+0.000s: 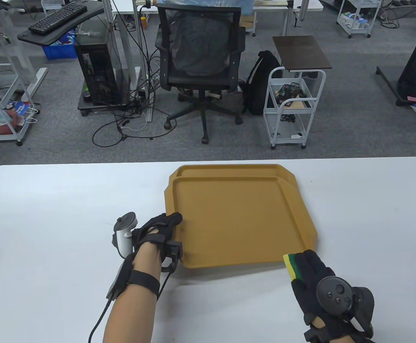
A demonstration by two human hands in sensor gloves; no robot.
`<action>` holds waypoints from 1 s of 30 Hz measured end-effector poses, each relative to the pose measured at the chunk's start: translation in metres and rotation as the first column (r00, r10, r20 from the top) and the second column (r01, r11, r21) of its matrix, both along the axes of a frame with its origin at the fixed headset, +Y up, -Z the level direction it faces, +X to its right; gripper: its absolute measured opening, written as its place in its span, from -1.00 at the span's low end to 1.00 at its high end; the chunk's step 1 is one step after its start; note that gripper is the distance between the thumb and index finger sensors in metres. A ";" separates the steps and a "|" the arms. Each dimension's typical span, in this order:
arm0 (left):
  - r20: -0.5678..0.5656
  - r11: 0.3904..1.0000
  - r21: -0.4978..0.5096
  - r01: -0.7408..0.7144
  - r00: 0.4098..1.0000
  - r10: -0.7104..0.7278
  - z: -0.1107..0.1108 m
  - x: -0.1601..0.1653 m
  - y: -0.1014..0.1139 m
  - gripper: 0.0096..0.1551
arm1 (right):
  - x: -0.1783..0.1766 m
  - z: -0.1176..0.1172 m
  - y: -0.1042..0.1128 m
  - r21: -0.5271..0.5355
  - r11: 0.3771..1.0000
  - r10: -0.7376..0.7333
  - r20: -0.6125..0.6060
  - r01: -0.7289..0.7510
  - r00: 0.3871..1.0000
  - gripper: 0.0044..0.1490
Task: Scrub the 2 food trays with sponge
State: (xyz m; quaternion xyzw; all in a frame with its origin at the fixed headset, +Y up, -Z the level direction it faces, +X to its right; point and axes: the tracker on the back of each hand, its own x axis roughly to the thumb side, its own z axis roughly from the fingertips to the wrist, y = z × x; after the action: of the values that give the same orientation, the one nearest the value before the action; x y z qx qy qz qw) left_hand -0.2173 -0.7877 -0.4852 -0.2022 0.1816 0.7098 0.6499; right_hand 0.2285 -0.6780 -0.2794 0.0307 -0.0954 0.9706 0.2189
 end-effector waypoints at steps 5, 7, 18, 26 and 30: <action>0.037 0.988 0.059 -0.144 0.989 0.142 -0.011 -0.006 -0.003 -0.18 | 0.001 -0.002 -0.004 -0.014 1.000 0.011 0.007 -0.011 1.000 -0.18; 0.102 0.989 0.143 -0.037 0.994 0.023 -0.019 -0.007 0.006 -0.09 | 0.001 -0.003 -0.006 -0.017 1.000 0.015 0.007 -0.015 1.000 -0.18; 0.120 0.772 0.057 0.633 0.763 -0.635 -0.048 0.013 0.008 -0.10 | -0.002 -0.005 -0.012 -0.039 0.998 0.048 0.003 -0.048 0.999 -0.19; 0.088 0.672 0.022 0.740 0.668 -0.739 -0.058 0.018 0.002 -0.10 | 0.000 -0.010 -0.018 -0.064 0.996 0.059 0.002 -0.059 0.998 -0.18; 0.096 0.731 -0.015 0.682 0.728 -0.678 -0.061 0.013 -0.003 -0.15 | 0.001 -0.011 -0.019 -0.075 0.996 0.056 0.005 -0.056 0.998 -0.19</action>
State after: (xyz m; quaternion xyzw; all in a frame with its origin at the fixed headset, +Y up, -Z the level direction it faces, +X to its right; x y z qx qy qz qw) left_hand -0.2044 -0.7905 -0.5461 -0.1673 0.2327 0.4087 0.8665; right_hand 0.2297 -0.6974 -0.2902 0.0218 -0.0590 0.9793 0.1923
